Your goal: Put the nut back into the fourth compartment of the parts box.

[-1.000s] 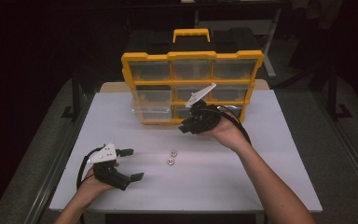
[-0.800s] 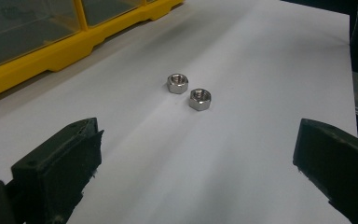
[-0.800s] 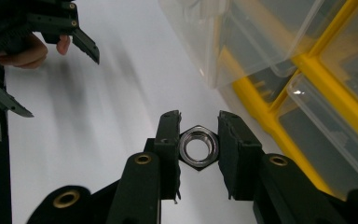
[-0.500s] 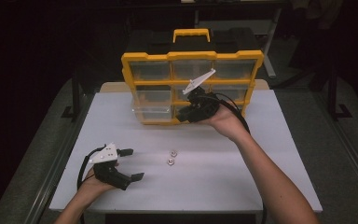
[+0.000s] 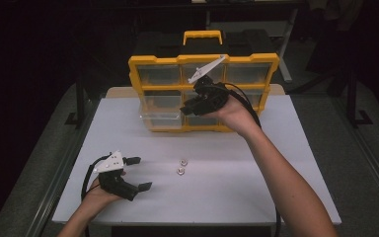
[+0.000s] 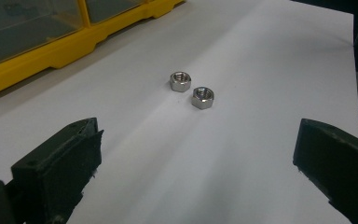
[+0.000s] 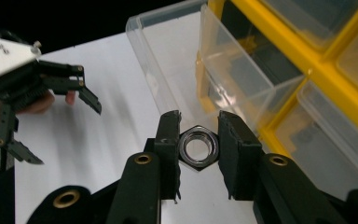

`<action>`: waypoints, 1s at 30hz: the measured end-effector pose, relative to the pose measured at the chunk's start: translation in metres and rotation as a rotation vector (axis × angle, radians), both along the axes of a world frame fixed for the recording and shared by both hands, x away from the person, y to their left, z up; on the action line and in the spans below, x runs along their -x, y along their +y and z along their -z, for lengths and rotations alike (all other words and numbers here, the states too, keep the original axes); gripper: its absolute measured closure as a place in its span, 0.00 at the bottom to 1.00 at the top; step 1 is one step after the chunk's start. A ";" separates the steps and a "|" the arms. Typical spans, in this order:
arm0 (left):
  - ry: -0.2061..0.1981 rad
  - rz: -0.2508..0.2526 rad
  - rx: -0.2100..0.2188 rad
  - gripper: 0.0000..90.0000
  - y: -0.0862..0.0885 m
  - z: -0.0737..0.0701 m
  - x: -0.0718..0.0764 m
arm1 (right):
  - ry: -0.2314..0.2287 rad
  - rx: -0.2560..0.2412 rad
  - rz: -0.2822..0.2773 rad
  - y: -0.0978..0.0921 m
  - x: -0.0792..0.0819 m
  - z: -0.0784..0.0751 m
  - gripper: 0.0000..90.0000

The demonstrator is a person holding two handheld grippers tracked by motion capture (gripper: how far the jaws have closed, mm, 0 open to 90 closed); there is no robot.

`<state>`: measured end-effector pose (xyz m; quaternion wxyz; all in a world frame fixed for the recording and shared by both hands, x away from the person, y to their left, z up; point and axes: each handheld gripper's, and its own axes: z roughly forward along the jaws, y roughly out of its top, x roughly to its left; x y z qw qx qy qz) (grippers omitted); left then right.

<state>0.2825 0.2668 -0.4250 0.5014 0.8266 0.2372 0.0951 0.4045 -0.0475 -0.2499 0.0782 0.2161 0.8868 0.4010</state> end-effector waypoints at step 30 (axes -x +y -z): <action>0.000 0.006 0.007 0.01 0.000 0.000 0.000 | 0.018 0.022 -0.006 0.046 -0.031 0.005 0.76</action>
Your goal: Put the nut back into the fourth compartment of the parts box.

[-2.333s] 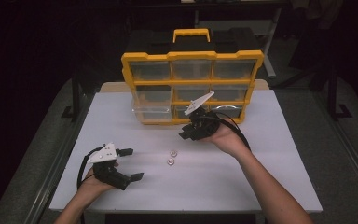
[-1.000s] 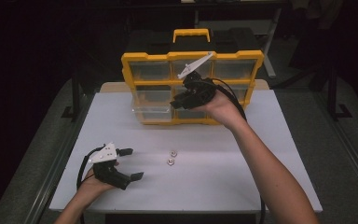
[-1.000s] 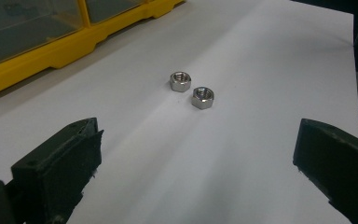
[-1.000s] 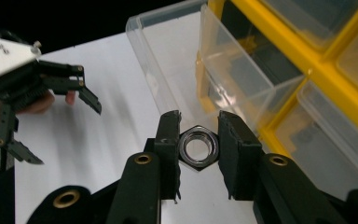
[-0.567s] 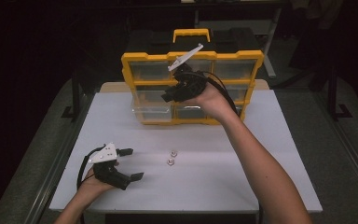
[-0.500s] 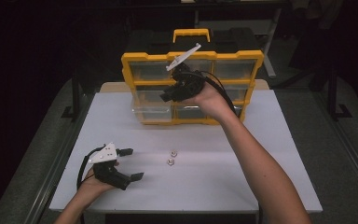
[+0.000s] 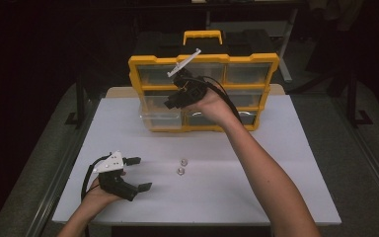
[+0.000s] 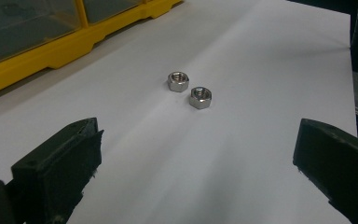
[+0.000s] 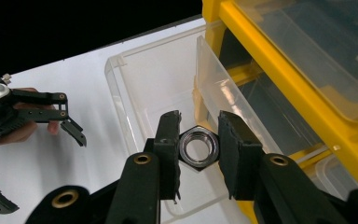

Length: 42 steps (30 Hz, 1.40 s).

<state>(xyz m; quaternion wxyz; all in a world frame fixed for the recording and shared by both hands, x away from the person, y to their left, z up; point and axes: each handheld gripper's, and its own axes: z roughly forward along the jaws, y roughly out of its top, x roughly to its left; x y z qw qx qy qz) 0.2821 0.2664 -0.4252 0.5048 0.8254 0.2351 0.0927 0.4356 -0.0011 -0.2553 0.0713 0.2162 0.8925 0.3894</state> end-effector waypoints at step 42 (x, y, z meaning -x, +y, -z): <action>0.003 0.000 0.003 0.01 0.000 0.000 0.001 | -0.041 -0.066 0.049 -0.059 0.035 0.018 0.27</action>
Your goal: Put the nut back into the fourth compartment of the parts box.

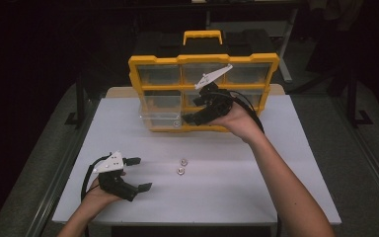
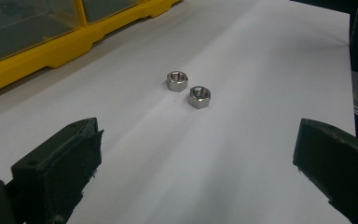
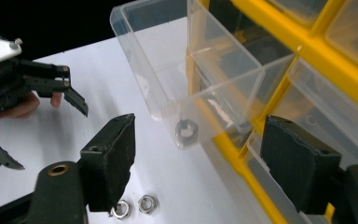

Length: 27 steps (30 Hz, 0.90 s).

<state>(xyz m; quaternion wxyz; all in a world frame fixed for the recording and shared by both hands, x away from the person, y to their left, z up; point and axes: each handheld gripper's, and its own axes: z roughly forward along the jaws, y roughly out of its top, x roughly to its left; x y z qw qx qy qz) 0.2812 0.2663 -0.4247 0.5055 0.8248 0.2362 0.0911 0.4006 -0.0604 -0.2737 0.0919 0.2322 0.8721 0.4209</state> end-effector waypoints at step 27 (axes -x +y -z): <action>0.008 -0.001 -0.008 0.01 0.001 0.001 0.000 | 0.042 0.012 0.010 0.000 0.021 0.061 0.23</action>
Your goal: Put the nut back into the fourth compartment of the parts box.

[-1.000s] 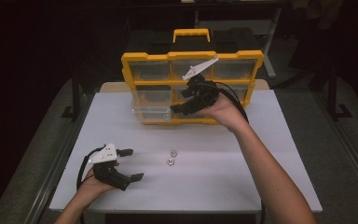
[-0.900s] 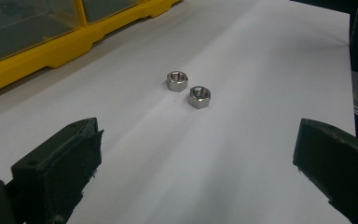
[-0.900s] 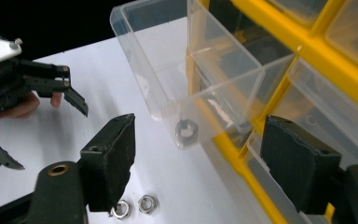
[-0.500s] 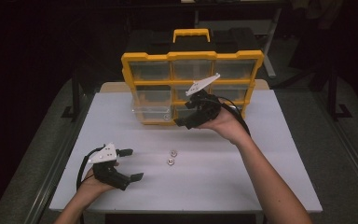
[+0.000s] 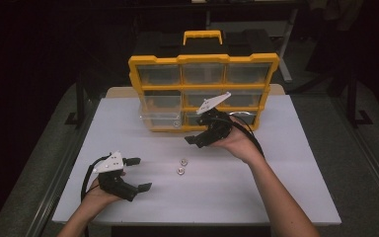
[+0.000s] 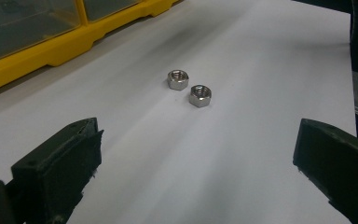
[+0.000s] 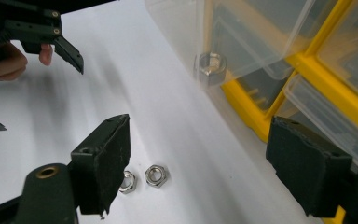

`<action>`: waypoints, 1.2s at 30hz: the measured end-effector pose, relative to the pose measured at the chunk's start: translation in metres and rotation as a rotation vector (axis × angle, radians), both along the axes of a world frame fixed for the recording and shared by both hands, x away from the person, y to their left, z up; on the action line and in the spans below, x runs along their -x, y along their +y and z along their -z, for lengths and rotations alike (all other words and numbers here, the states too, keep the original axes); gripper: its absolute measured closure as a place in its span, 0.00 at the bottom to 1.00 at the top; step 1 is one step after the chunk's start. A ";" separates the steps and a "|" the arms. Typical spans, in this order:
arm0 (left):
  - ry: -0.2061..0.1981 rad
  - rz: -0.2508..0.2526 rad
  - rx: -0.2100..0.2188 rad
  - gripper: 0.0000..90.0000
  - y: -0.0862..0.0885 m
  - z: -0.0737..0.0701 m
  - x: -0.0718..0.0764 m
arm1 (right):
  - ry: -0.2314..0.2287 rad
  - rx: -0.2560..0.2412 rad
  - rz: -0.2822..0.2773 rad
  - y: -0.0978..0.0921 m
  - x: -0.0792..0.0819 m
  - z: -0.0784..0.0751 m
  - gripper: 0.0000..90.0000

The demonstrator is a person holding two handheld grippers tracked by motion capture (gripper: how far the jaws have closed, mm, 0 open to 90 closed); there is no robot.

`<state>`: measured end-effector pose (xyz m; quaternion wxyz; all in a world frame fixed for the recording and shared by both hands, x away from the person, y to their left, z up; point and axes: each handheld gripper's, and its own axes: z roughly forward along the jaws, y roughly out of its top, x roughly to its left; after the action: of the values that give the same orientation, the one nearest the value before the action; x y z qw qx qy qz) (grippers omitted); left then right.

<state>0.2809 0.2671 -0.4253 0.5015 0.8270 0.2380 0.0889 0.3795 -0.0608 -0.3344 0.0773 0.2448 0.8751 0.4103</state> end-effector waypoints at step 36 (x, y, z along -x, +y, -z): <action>-0.004 0.008 -0.012 0.01 -0.001 -0.001 0.002 | 0.096 0.084 -0.121 0.028 -0.001 0.071 0.57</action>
<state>0.2792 0.2665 -0.4245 0.4973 0.8308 0.2332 0.0900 0.3808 -0.0329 -0.4054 0.0206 0.2074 0.9074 0.3650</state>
